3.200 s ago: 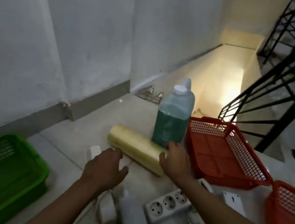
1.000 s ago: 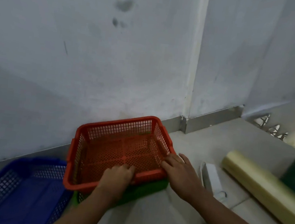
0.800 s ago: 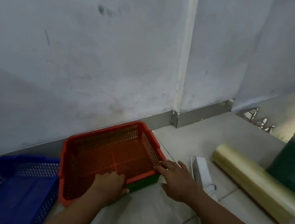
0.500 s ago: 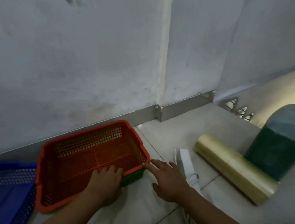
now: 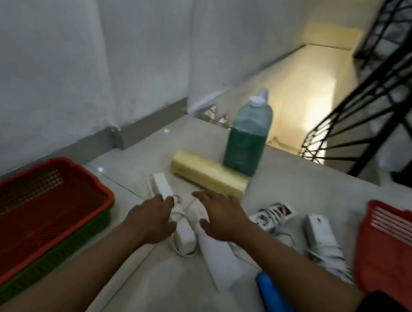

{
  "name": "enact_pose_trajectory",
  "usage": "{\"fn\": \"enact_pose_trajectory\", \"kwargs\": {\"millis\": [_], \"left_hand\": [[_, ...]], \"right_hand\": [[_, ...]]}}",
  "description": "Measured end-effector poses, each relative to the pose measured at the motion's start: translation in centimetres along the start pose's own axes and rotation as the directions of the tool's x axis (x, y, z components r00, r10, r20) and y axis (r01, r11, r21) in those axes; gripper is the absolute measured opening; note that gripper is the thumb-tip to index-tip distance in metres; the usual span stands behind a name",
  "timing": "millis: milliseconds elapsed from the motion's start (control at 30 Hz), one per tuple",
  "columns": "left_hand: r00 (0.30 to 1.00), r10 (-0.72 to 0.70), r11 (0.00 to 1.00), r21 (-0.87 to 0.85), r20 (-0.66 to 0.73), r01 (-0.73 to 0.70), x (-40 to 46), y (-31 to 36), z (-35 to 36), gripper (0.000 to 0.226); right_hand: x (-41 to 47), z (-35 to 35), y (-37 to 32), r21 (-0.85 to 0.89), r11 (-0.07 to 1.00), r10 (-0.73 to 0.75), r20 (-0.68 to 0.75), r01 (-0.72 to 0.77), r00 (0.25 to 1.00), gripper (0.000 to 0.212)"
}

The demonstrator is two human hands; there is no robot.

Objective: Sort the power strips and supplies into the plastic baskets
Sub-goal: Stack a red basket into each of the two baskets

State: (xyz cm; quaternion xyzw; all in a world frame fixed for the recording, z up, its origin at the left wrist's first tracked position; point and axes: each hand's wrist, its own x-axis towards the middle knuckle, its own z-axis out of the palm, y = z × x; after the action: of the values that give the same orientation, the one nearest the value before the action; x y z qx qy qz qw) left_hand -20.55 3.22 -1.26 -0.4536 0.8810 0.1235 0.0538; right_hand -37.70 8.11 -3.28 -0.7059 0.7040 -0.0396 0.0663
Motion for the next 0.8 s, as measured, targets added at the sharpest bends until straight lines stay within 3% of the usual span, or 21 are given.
{"fn": "enact_pose_trajectory", "kwargs": {"millis": [133, 233, 367, 433, 533, 667, 733, 800], "left_hand": [[0.988, 0.155, 0.987, 0.033, 0.006, -0.155, 2.1, 5.7, -2.3, 0.051], [0.975, 0.220, 0.974, 0.050, 0.000, -0.220, 3.3, 9.8, -2.5, 0.048], [0.959, 0.276, 0.954, 0.103, 0.070, -0.282, 3.8, 14.7, -1.2, 0.048], [0.951, 0.290, 0.941, 0.150, 0.108, -0.304, 4.1, 16.6, -0.8, 0.046], [0.940, 0.306, 0.919, 0.213, 0.152, -0.333, 5.0, 19.7, -0.3, 0.047], [0.924, 0.331, 0.892, 0.255, 0.192, -0.373, 6.6, 23.8, 0.5, 0.049], [0.919, 0.342, 0.888, 0.251, 0.198, -0.385, 7.1, 25.5, 1.1, 0.052], [0.907, 0.362, 0.874, 0.262, 0.213, -0.410, 7.7, 27.5, 2.2, 0.053]], "right_hand": [[-3.8, -3.8, 6.1, -0.054, 0.979, 0.195, -0.067, -0.199, 0.978, 0.065], [-5.6, -3.4, 9.5, 0.070, 0.927, 0.373, -0.100, -0.368, 0.922, 0.062], [-8.4, -0.1, 14.4, 0.190, 0.841, 0.517, -0.007, -0.506, 0.856, 0.058], [-10.3, 1.1, 17.4, 0.187, 0.777, 0.619, -0.050, -0.601, 0.784, 0.053], [-12.7, 2.3, 21.8, 0.095, 0.624, 0.781, -0.115, -0.776, 0.614, 0.054], [-14.3, 3.8, 25.2, 0.136, 0.389, 0.920, -0.004, -0.911, 0.392, 0.060], [-14.9, 4.6, 26.3, 0.217, 0.350, 0.922, 0.093, -0.911, 0.376, 0.069], [-15.8, 5.3, 27.3, 0.315, 0.378, 0.883, 0.162, -0.871, 0.442, 0.079]]}}
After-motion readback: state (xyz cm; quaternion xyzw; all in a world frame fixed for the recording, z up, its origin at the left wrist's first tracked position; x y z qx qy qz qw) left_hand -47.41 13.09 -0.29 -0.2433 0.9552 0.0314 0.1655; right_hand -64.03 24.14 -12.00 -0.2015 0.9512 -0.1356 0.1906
